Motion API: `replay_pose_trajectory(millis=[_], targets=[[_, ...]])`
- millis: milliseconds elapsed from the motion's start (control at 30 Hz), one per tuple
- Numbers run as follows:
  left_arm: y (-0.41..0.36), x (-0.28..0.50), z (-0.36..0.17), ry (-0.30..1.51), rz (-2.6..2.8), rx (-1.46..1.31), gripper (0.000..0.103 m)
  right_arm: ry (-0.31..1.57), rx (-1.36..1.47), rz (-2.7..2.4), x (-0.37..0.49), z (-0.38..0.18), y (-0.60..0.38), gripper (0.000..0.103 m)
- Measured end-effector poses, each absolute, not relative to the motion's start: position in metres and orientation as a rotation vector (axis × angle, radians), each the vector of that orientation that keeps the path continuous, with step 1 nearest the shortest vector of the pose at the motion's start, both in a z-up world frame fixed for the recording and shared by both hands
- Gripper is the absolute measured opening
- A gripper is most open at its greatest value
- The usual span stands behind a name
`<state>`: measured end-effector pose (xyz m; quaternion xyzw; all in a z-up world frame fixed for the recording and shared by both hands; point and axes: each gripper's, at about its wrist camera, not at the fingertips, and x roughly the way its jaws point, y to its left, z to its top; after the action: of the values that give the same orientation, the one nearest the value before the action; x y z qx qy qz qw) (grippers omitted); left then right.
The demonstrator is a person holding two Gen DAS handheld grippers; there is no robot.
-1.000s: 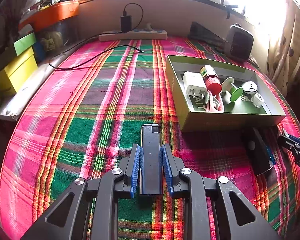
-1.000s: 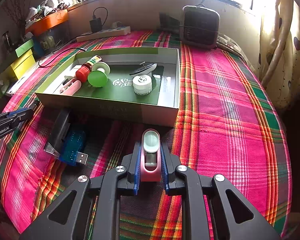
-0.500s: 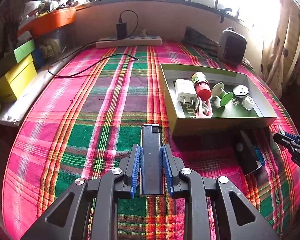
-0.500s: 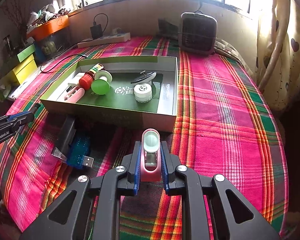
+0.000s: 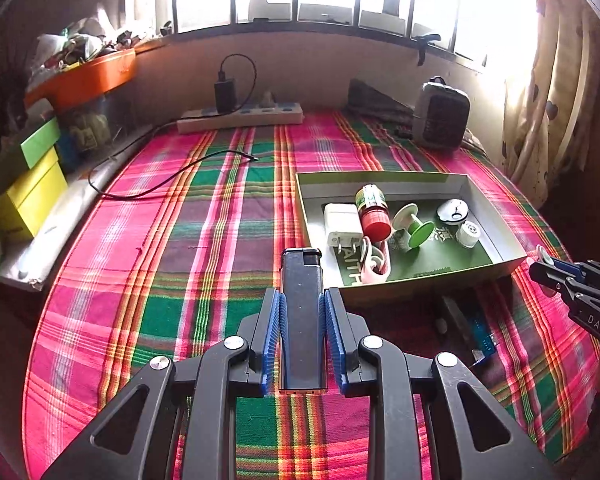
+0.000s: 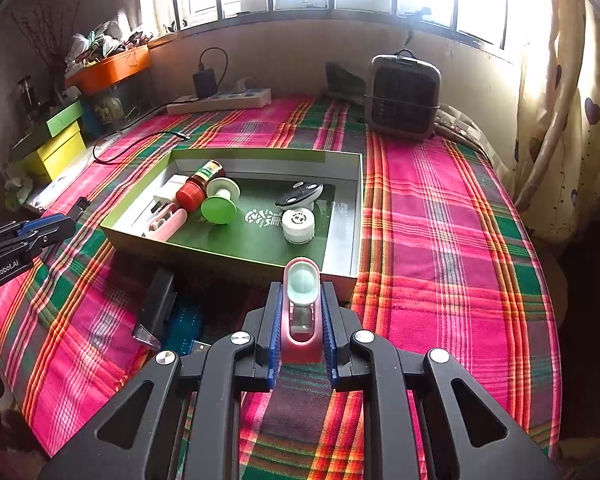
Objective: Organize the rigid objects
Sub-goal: 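Carry the lighter and stapler over the tray with both grippers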
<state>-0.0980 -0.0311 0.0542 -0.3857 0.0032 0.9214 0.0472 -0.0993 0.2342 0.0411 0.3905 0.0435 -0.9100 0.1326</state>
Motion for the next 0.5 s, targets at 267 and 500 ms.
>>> replay_pose_trajectory(millis=[267,500], targets=[[-0.019,-0.113,0.059,0.001,2.766,-1.159,0.022,0.121,1.108,-2.626,-0.112,0.052,0.23,0.018],[-0.011,-0.127,0.062,-0.008,2.739,-1.151,0.022,0.112,1.112,-2.609,-0.129,0.055,0.225,0.018]])
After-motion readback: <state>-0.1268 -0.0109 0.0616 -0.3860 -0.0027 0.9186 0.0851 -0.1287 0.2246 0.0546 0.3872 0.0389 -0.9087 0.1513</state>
